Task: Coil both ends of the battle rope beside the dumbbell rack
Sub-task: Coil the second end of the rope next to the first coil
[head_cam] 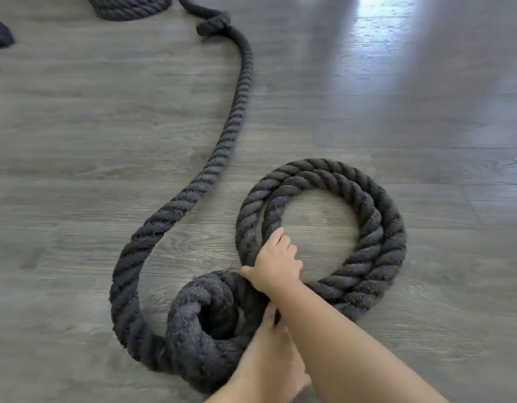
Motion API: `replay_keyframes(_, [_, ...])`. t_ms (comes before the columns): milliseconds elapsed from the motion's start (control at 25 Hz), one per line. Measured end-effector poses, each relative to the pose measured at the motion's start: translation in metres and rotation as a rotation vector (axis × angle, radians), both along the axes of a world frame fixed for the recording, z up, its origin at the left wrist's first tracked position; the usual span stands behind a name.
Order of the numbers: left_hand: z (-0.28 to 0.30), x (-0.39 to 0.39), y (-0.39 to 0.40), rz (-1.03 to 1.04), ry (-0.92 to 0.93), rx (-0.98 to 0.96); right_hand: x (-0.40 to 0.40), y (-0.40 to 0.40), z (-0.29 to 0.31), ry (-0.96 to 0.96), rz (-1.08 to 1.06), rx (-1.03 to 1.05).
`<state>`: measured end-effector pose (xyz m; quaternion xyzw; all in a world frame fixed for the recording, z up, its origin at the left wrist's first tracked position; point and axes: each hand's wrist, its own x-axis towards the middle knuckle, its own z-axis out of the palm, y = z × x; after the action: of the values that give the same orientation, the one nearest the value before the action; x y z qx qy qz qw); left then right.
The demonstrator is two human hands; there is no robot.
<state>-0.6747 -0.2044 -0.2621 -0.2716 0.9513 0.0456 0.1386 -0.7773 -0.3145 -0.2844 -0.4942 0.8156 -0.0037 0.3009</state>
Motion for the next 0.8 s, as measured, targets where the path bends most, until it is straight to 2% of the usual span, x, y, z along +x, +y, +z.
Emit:
replay_keyframes(120, [-0.001, 0.032, -0.015, 0.060, 0.122, -0.008, -0.006, -0.001, -0.005, -0.014, 0.076, -0.065])
replay_keyframes(280, [0.005, 0.056, -0.025, 0.240, 0.052, 0.033, -0.017, 0.000, -0.004, -0.089, 0.169, -0.094])
replay_keyframes(360, [0.009, 0.062, -0.035, 0.287, 0.120, -0.052, -0.025, 0.005, -0.005, -0.094, 0.214, -0.097])
replay_keyframes(440, [0.027, 0.073, -0.062, 0.514, 0.193, -0.135, -0.032, 0.013, -0.008, -0.087, 0.269, -0.087])
replay_keyframes(480, [0.036, 0.080, -0.087, 0.704, 0.231, -0.145, -0.035, 0.017, -0.008, -0.076, 0.295, -0.079])
replay_keyframes(520, [0.045, 0.086, -0.115, 0.906, 0.350, -0.123, -0.040, 0.021, -0.008, -0.066, 0.320, -0.070])
replay_keyframes(600, [0.058, 0.096, -0.168, 1.226, 0.636, 0.048, -0.052, 0.025, -0.007, -0.049, 0.374, -0.058])
replay_keyframes(680, [0.069, 0.103, -0.210, 1.386, 0.921, 0.170, -0.067, 0.031, -0.006, -0.024, 0.435, -0.046])
replay_keyframes(720, [0.070, 0.105, -0.222, 1.407, 0.934, 0.178, -0.075, 0.033, -0.007, -0.021, 0.460, -0.038])
replay_keyframes(800, [0.068, 0.108, -0.234, 1.258, 0.695, 0.055, -0.088, 0.036, -0.009, -0.012, 0.504, -0.023])
